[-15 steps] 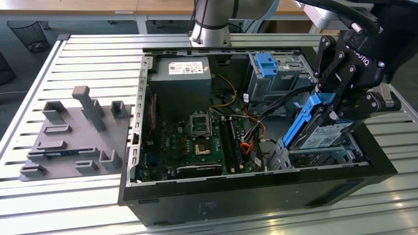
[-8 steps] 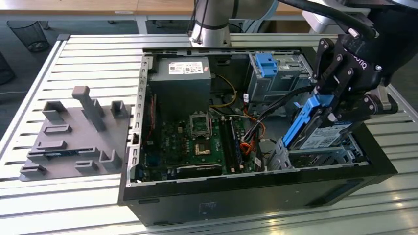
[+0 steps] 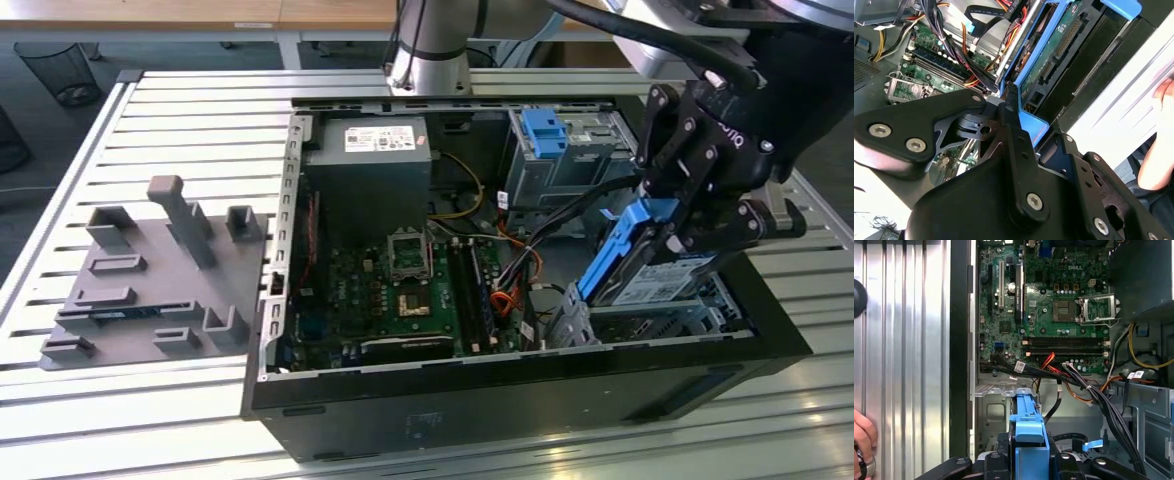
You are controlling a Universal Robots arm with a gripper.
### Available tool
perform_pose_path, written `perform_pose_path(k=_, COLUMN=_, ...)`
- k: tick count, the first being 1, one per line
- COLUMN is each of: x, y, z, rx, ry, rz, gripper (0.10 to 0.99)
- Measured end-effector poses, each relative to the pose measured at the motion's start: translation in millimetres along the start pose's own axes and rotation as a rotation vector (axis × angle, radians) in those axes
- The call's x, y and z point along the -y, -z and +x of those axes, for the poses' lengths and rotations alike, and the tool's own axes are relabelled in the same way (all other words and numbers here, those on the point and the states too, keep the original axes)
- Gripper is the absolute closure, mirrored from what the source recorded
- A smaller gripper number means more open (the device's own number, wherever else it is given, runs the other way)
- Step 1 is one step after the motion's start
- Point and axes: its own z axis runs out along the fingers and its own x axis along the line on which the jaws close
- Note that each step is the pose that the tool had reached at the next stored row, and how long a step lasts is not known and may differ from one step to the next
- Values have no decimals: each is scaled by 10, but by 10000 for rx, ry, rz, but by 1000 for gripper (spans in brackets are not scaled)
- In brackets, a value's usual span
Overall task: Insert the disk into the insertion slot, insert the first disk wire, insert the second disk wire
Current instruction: 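Insert the disk into the insertion slot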
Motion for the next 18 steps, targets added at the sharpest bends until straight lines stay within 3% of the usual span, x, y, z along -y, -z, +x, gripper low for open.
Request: perform_pose_path(k=18, x=-1, y=-125, z=0, rx=1, ry=0, rz=0, gripper=722)
